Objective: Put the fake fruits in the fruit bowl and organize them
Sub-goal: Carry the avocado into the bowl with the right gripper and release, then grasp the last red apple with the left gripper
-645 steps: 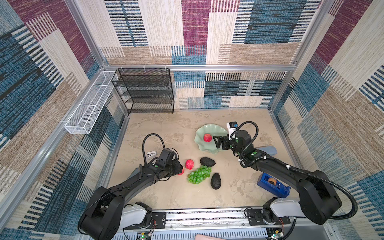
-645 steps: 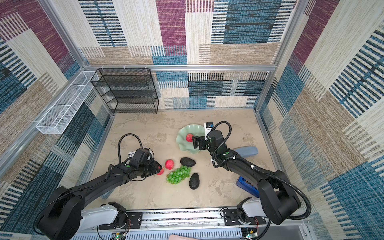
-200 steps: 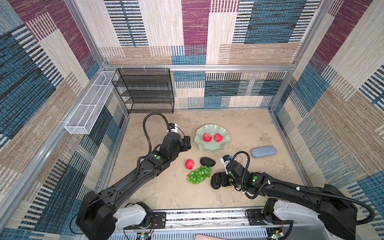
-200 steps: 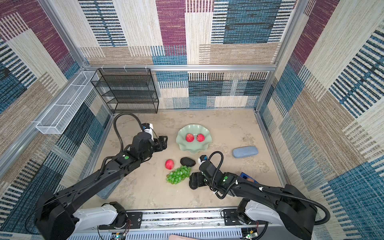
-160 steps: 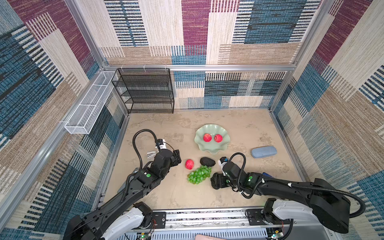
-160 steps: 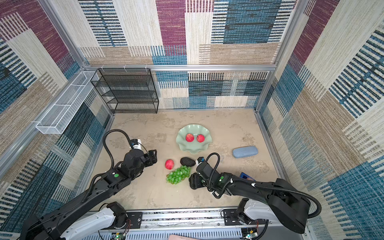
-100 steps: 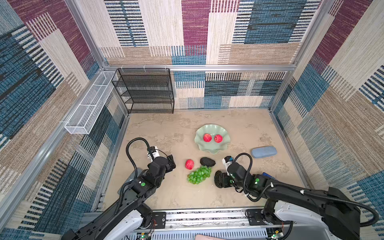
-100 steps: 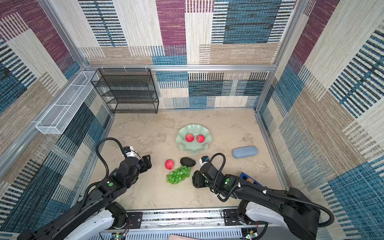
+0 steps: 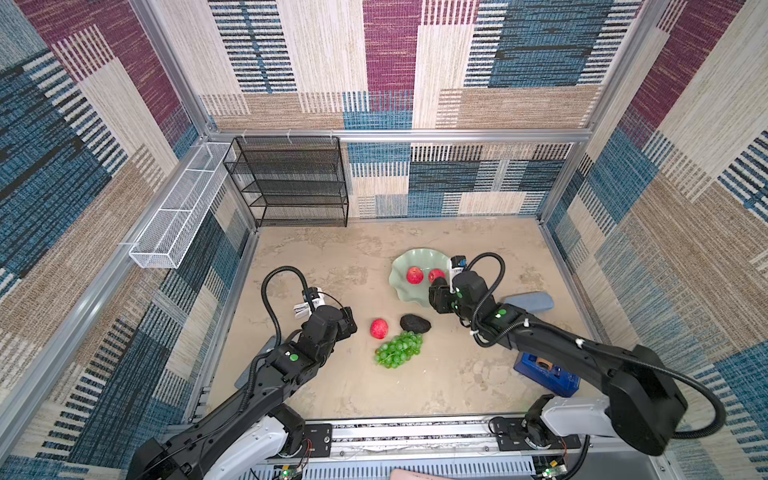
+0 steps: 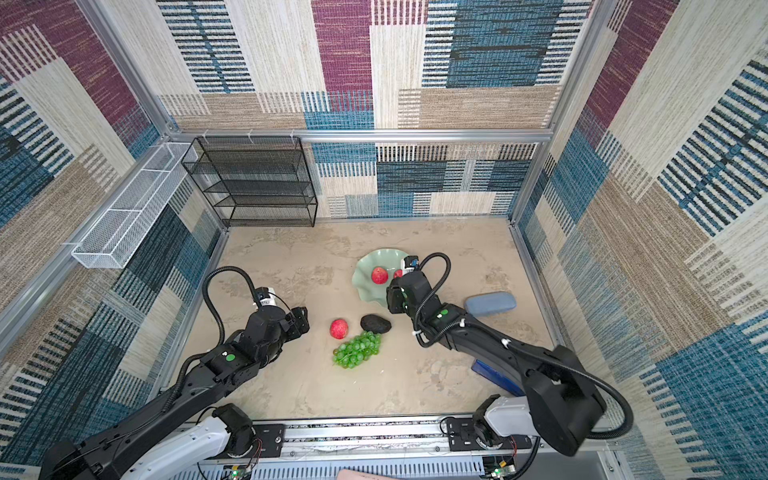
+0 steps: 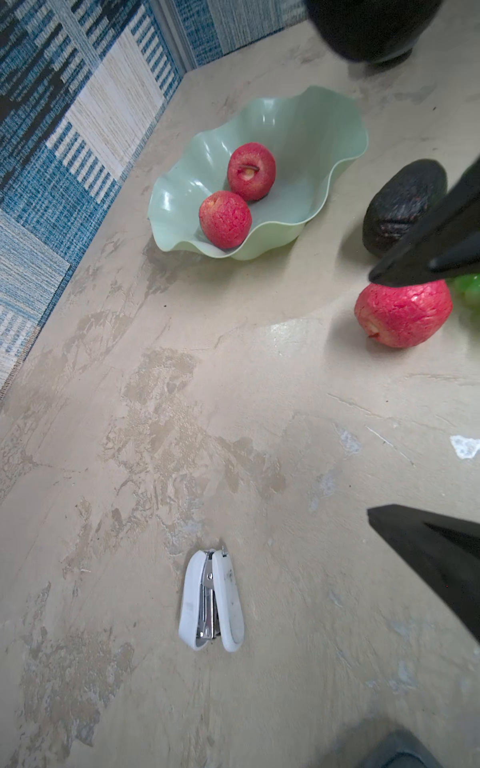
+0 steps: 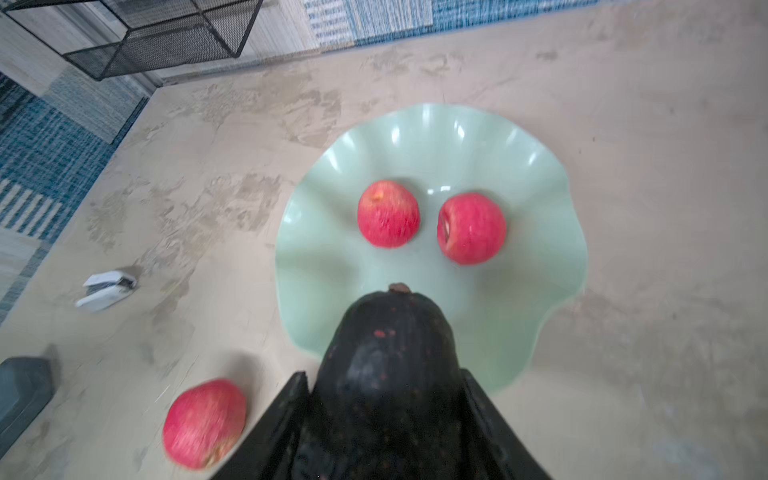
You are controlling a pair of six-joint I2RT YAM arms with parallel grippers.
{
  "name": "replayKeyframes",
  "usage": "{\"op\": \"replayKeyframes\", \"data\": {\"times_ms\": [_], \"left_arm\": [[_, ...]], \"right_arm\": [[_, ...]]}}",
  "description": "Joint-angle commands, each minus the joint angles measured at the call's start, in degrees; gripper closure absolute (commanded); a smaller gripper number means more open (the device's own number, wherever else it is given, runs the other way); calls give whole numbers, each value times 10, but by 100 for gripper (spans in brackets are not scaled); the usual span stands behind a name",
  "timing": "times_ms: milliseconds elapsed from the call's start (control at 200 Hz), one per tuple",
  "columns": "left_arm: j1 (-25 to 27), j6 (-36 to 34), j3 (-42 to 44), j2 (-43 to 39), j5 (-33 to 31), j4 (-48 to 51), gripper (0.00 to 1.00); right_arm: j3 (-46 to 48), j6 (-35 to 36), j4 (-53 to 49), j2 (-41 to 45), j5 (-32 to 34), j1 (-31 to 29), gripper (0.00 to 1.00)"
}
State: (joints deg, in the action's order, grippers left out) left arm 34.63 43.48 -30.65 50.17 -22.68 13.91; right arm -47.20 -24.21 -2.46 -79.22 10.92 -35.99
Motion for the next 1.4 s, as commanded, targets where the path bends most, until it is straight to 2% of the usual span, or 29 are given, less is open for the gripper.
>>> {"op": "replayKeyframes", "data": {"times_ms": [0, 180, 341, 466, 581, 786, 982, 1117, 1227, 1392], "left_arm": [[0, 9, -2, -9, 10, 23, 15], [0, 19, 11, -37, 11, 39, 15], [-1, 20, 13, -51, 6, 50, 15], [-1, 16, 9, -53, 7, 60, 15], [-1, 13, 9, -49, 9, 60, 15], [-1, 5, 4, -24, 35, 39, 15], [0, -13, -15, 38, 95, 14, 15], [0, -20, -31, 109, 158, -20, 16], [1, -23, -58, 180, 207, -33, 16], [4, -29, -101, 269, 233, -44, 18]], "right_arm": [[-37, 54, 76, -68, -34, 31, 52], [-97, 68, 94, -168, -53, 48, 51], [-130, 64, 95, -224, -55, 51, 50], [-141, 55, 88, -248, -50, 55, 43], [-143, 52, 88, -247, -51, 57, 30], [-152, 61, 84, -181, -50, 59, 15], [-106, 71, 110, -54, -57, 59, 5], [-20, 75, 151, 40, -75, 59, 1], [30, 69, 142, 84, -79, 59, 0], [91, 64, 136, 119, -90, 59, 0]]}}
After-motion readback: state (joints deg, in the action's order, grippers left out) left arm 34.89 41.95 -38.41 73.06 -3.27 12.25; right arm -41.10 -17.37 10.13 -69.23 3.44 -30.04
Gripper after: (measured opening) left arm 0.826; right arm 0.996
